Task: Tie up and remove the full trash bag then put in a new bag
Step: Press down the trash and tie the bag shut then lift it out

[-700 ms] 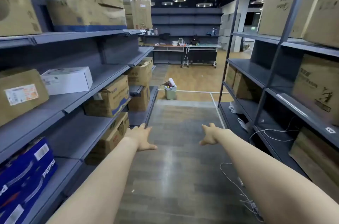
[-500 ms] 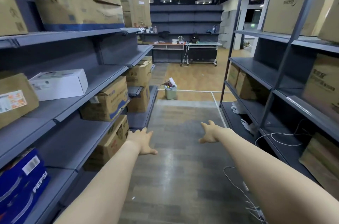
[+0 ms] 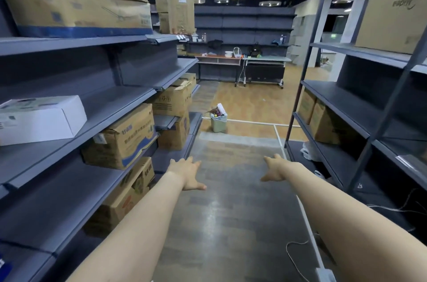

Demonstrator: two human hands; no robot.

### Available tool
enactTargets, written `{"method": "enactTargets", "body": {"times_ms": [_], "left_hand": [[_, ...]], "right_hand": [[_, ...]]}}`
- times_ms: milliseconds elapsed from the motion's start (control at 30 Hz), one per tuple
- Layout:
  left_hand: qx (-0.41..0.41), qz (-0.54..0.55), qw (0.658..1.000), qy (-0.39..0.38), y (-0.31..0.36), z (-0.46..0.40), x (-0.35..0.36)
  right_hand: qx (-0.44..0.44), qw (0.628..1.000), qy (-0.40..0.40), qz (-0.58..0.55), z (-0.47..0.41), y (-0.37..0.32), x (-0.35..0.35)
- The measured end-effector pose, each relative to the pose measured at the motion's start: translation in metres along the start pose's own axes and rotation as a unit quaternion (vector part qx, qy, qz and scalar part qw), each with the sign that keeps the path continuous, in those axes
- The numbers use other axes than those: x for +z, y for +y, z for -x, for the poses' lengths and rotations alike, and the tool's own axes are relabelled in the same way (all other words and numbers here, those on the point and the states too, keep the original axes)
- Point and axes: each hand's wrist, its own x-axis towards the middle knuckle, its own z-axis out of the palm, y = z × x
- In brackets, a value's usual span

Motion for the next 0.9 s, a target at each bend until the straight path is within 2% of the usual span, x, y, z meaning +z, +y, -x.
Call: {"method": "enactTargets", "body": {"times_ms": [333,667,900], "left_hand": [[0.001,0.005,1.0,-0.018,-0.009,-0.101,-0.021],[0.009,-0.008,1.0,-0.002,-0.078,-0.244,-0.049],[0.025,-0.015,0.999,-0.033,-0.101,-0.332,-0.059]], "right_hand": [[-0.015,0.999,-0.028,-0.034,-0.103,-0.002,-0.032],[-0.027,0.996,0.0,-0.08,-0.243,-0.048,-0.09],[-0.045,0.994,0.003,-0.099,-0.332,-0.063,-0.112]]}}
